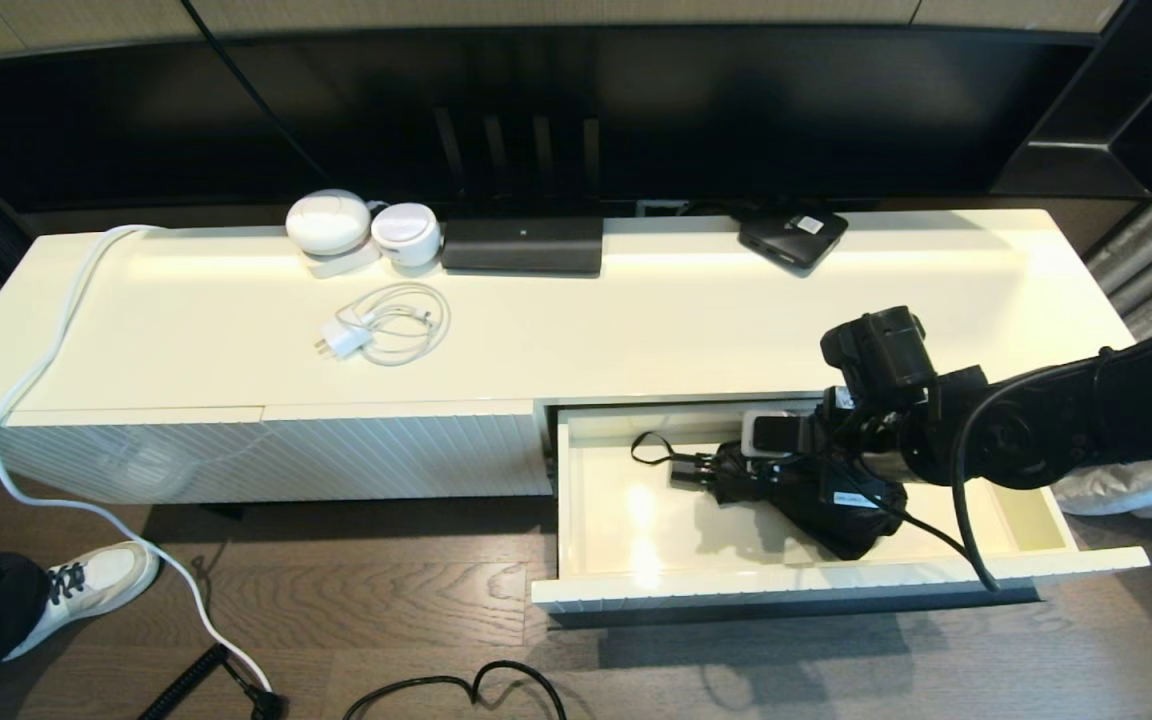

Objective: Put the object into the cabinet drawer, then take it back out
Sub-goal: Put the umbrella in the drawer, then close the drawer

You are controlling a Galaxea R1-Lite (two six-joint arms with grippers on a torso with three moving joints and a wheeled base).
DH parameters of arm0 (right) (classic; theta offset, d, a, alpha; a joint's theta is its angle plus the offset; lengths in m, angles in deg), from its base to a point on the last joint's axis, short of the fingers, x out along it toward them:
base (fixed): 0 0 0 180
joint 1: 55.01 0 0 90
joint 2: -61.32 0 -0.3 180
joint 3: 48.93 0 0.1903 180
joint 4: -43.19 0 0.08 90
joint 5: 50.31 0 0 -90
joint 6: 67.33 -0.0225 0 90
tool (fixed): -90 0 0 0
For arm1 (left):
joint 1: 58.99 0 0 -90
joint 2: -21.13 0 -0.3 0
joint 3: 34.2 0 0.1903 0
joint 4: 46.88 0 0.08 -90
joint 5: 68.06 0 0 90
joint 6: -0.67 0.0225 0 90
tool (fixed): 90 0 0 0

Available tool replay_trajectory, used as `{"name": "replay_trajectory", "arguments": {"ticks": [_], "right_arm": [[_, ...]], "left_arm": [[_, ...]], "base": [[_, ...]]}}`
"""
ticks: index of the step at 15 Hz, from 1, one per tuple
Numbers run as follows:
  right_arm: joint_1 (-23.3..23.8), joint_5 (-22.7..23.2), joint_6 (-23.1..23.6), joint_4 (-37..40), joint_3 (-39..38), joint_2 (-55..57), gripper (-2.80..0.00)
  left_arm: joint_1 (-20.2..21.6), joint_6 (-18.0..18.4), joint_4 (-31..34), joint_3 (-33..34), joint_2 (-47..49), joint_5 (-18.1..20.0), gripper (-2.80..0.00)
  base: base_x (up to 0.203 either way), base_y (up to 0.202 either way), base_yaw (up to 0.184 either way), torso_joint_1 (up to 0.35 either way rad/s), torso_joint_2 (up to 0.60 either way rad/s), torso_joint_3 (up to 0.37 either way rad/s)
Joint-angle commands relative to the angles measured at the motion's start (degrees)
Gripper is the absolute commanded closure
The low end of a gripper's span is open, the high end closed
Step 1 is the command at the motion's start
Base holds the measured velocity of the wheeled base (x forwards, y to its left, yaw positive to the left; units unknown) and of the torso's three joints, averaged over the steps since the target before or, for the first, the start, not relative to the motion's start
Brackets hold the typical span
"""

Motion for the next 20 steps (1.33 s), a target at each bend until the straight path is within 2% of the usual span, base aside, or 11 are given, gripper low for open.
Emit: {"name": "replay_trajectory", "arguments": {"ticks": [1, 8, 14, 15, 18, 20], "right_arm": [[-0.06, -0.04, 0.37, 0.18, -0.19, -1.77, -2.8], [-1.1, -0.17, 0.54, 8.64, 0.14, -15.27, -2.8], [-2.72, -0.08, 0.47, 21.81, -6.58, -33.4, -2.8], [-3.06, 0.16, 0.42, 24.8, -8.29, -36.13, 0.0], [-5.9, 1.85, -0.14, 28.5, -14.87, -42.22, 0.0], [-6.56, 5.61, -0.58, 28.77, -19.63, -44.81, 0.0]], "left_arm": [[-0.02, 0.01, -0.04, 0.09, 0.09, -0.01, 0.0], [-0.01, 0.01, -0.04, 0.09, 0.09, -0.01, 0.0], [0.05, 0.01, -0.04, 0.09, 0.09, -0.01, 0.0], [-0.04, 0.01, -0.04, 0.09, 0.09, -0.01, 0.0], [-0.04, 0.01, -0.04, 0.09, 0.09, 0.08, 0.0], [0.03, 0.01, -0.04, 0.09, 0.09, -0.01, 0.0]], "base": [[0.0, 0.0, 0.0, 0.0, 0.0, 0.0], [0.0, 0.0, 0.0, 0.0, 0.0, 0.0], [0.0, 0.0, 0.0, 0.0, 0.0, 0.0], [0.0, 0.0, 0.0, 0.0, 0.0, 0.0], [0.0, 0.0, 0.0, 0.0, 0.0, 0.0], [0.0, 0.0, 0.0, 0.0, 0.0, 0.0]]}}
